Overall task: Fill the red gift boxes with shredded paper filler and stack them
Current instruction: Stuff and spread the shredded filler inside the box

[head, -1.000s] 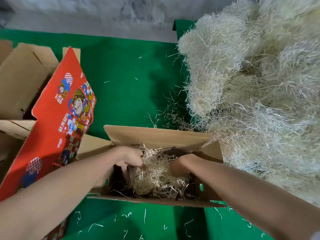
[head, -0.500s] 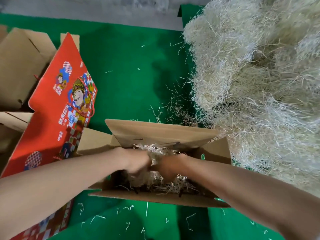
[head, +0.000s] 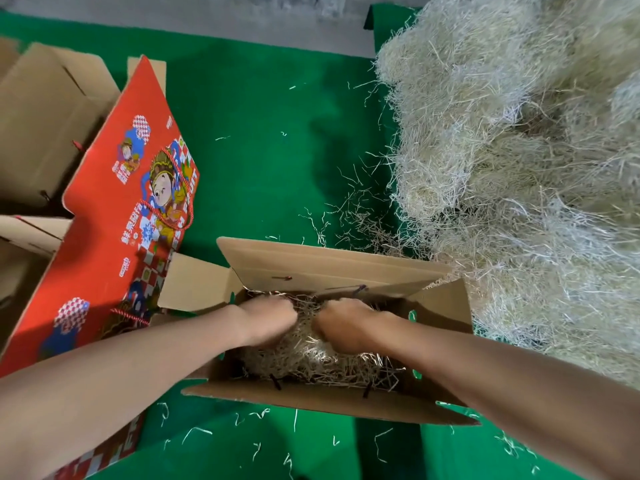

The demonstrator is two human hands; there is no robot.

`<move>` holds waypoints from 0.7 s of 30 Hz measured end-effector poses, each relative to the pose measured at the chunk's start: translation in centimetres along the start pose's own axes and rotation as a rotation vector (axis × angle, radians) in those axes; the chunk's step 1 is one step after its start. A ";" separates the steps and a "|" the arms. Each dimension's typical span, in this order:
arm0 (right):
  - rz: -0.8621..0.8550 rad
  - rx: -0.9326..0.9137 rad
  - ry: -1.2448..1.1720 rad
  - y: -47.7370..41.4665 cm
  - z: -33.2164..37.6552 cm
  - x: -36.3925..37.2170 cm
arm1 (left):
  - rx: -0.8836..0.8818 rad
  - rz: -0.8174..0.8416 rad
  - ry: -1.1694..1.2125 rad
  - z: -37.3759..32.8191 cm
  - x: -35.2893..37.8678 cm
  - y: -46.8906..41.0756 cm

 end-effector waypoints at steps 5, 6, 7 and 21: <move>0.418 0.057 0.227 0.0 -2.3 4.8 | -0.148 0.469 -0.133 1.0 6.3 0.1; 0.485 0.058 0.184 0.2 -2.7 5.6 | -0.128 0.535 -0.155 1.1 6.7 0.6; 0.531 0.071 0.138 0.4 -2.9 6.1 | -0.120 0.582 -0.136 1.2 6.9 1.0; 0.194 -0.071 0.269 -4.4 1.1 3.6 | -0.174 0.470 -0.219 2.2 5.6 0.1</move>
Point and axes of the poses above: each hand's wrist, its own y-axis away from the middle knuckle, its own x-axis out of the palm, z = x × y, the point moved 9 cm from there along -y, towards the middle knuckle, and after that the axes turned 7 degrees about -y, right-handed, at the moved point
